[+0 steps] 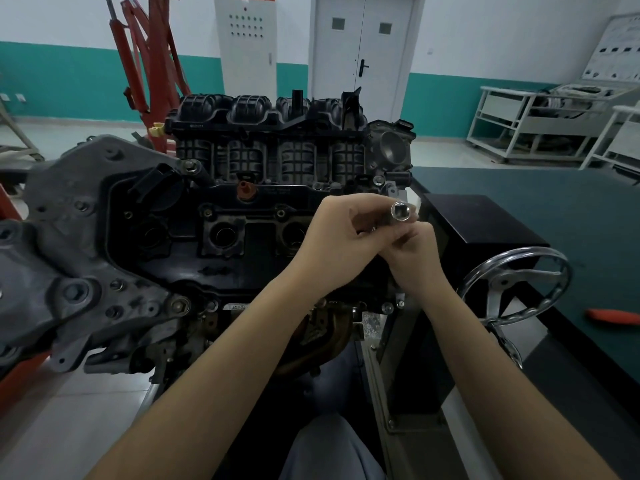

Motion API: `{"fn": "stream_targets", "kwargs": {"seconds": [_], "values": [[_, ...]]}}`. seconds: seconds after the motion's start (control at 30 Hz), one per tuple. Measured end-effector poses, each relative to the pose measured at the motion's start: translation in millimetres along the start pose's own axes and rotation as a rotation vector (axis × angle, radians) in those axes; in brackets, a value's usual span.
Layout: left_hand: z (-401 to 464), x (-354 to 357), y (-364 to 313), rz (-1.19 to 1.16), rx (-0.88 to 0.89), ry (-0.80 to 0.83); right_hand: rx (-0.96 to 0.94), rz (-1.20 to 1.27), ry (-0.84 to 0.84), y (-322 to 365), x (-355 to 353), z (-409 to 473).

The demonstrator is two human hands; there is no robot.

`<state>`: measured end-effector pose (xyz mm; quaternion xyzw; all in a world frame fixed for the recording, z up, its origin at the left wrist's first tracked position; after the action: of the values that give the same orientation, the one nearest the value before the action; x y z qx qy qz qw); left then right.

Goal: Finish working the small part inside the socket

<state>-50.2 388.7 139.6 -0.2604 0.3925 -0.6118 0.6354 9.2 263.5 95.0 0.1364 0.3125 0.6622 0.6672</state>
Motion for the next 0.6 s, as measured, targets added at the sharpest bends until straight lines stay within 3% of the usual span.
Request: {"fn": "stream_targets", "kwargs": {"seconds": [0.17, 0.37, 0.6], "values": [[0.5, 0.7, 0.1, 0.078, 0.013, -0.086, -0.029, 0.014, -0.018, 6.8, 2.6, 1.0], [-0.1, 1.5, 0.0, -0.019, -0.025, 0.054, 0.035, 0.022, -0.028, -3.8, -2.1, -2.6], [0.4, 1.0, 0.0, 0.116, 0.035, -0.056, 0.017, 0.083, -0.015, 5.8, -0.1, -2.4]]}}
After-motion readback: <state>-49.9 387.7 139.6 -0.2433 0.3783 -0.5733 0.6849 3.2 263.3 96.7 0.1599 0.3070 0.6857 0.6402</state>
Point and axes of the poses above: each hand's wrist, its own z-axis towards the middle knuckle, its own x-axis out of the palm, y = z × x, the point moved 2 cm from there along z, towards the middle knuckle, and after that the axes turned 5 degrees about -x, right-handed, at the moved point
